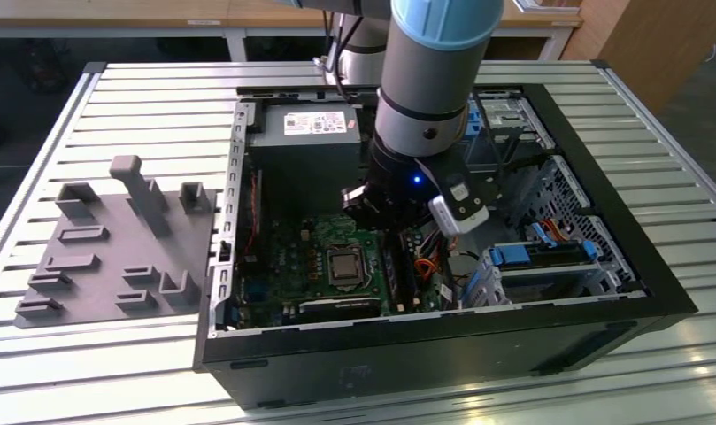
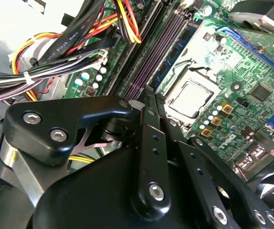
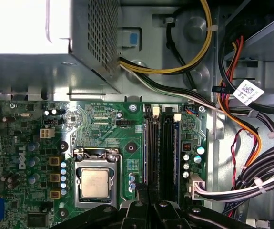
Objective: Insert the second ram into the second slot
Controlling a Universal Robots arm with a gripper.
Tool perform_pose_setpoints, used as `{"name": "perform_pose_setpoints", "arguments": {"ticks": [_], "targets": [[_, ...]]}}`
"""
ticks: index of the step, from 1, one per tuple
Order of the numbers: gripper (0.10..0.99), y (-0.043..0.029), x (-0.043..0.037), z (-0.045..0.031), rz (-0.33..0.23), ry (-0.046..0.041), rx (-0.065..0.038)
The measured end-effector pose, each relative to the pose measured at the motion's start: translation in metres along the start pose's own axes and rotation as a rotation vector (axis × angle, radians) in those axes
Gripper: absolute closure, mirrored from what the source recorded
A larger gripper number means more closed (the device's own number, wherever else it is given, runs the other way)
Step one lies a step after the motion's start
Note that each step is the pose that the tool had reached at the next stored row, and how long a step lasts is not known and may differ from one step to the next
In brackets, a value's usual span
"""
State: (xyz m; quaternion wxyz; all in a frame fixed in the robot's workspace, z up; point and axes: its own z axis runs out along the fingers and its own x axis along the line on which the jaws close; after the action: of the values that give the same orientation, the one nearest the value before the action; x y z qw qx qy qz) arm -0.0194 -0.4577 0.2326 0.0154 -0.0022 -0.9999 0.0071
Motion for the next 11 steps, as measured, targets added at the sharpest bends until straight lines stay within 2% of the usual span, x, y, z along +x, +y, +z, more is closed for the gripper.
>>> {"name": "perform_pose_setpoints", "arguments": {"ticks": [11], "targets": [[0.969, 0.0, -0.002, 0.0005, 0.0, 0.0, 0.0]]}}
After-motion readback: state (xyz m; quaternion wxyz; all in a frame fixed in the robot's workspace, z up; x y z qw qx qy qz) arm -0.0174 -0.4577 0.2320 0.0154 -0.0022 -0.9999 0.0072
